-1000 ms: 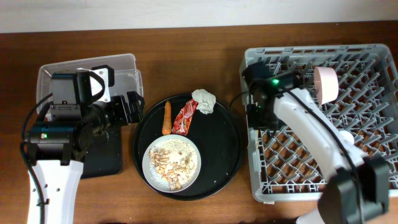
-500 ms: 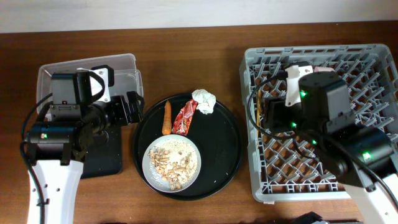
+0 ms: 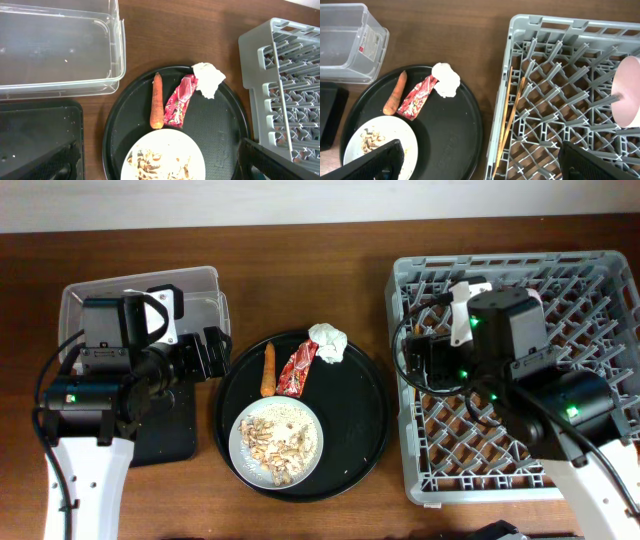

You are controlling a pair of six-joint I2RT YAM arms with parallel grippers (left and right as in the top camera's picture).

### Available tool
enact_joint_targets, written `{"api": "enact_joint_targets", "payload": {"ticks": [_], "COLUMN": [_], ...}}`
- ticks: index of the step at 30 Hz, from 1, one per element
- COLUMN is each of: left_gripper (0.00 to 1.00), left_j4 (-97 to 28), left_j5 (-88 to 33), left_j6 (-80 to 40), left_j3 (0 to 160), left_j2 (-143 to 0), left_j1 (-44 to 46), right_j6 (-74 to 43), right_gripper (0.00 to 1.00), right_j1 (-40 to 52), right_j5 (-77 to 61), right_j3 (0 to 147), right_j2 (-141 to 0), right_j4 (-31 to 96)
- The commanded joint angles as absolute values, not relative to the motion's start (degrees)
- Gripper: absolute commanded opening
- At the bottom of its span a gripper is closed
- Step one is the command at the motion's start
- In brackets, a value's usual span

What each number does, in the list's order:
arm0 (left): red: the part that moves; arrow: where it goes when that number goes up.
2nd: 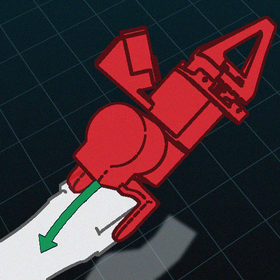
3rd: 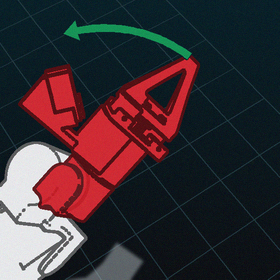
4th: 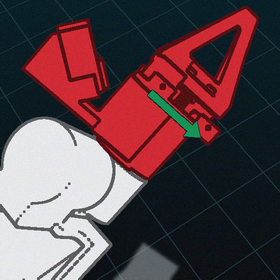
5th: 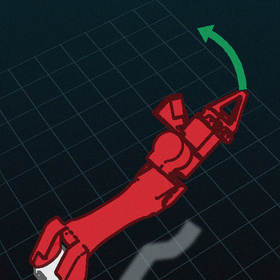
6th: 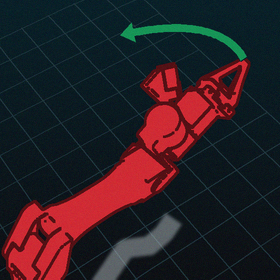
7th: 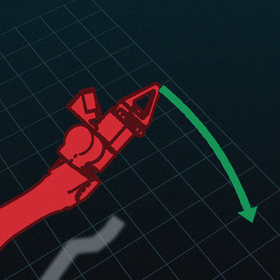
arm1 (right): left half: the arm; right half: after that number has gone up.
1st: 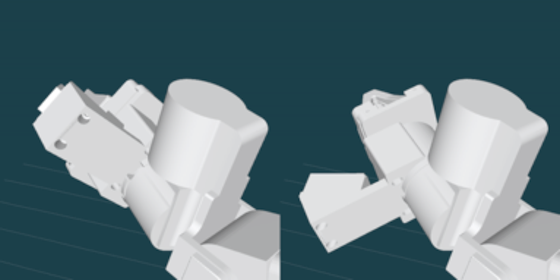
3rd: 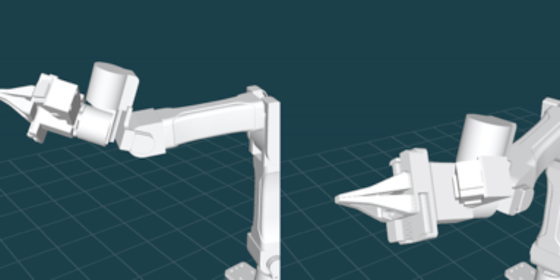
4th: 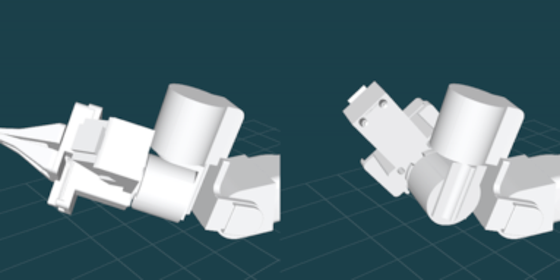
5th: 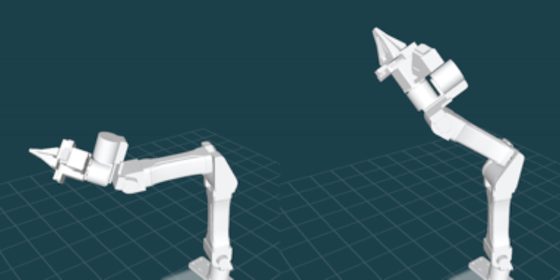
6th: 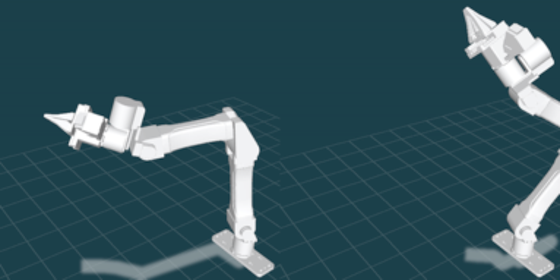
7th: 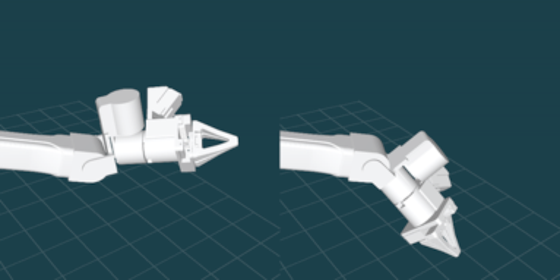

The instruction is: Sort waste into correct bins and load items into the dishwasher rack

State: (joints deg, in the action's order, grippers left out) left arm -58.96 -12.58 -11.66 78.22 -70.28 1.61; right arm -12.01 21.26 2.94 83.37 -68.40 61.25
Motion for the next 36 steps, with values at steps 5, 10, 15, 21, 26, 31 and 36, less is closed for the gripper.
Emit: {"api": "enact_joint_targets", "payload": {"ticks": [5, 10, 15, 21, 26, 31, 36], "left_gripper": [0.99, 0.99, 0.99, 0.99, 0.99, 0.99, 0.99], "left_j4": [-58.9, -58.9, -58.9, -58.9, -59.0, -59.0, -59.0], "left_j5": [-12.2, -12.2, -12.2, -12.2, -12.2, -12.2, -12.2], "left_j6": [-12.2, -12.2, -12.1, -12.2, -12.1, -12.1, -12.2], "left_j3": [78.7, 78.7, 78.7, 78.7, 78.7, 78.7, 78.7], "left_j2": [-70.1, -70.1, -70.1, -70.1, -70.1, -70.1, -70.1], "left_j1": [1.7, 1.7, 1.7, 1.7, 1.7, 1.7, 1.7], "right_j6": [-12.3, -12.7, -7.5, -1.5, -0.4, -0.5, -0.4], "right_gripper": [0.98, 0.98, 0.98, 0.98, 0.98, 0.98, 0.98], "right_j1": [21.4, 20.5, 20.6, 20.4, 19.0, 19.0, 18.6], "right_j5": [3.2, 3.6, 3.7, 3.5, 3.4, 2.8, 1.7], "right_j3": [83.9, 83.9, 83.6, 70.4, 45.7, 21.8, 12.1], "right_j2": [-70.8, -70.3, -64.4, -52.4, -36.9, -15.7, 0.2], "right_j4": [61.6, 63.7, 62.9, 47.4, 27.7, 15.6, 15.2]}}
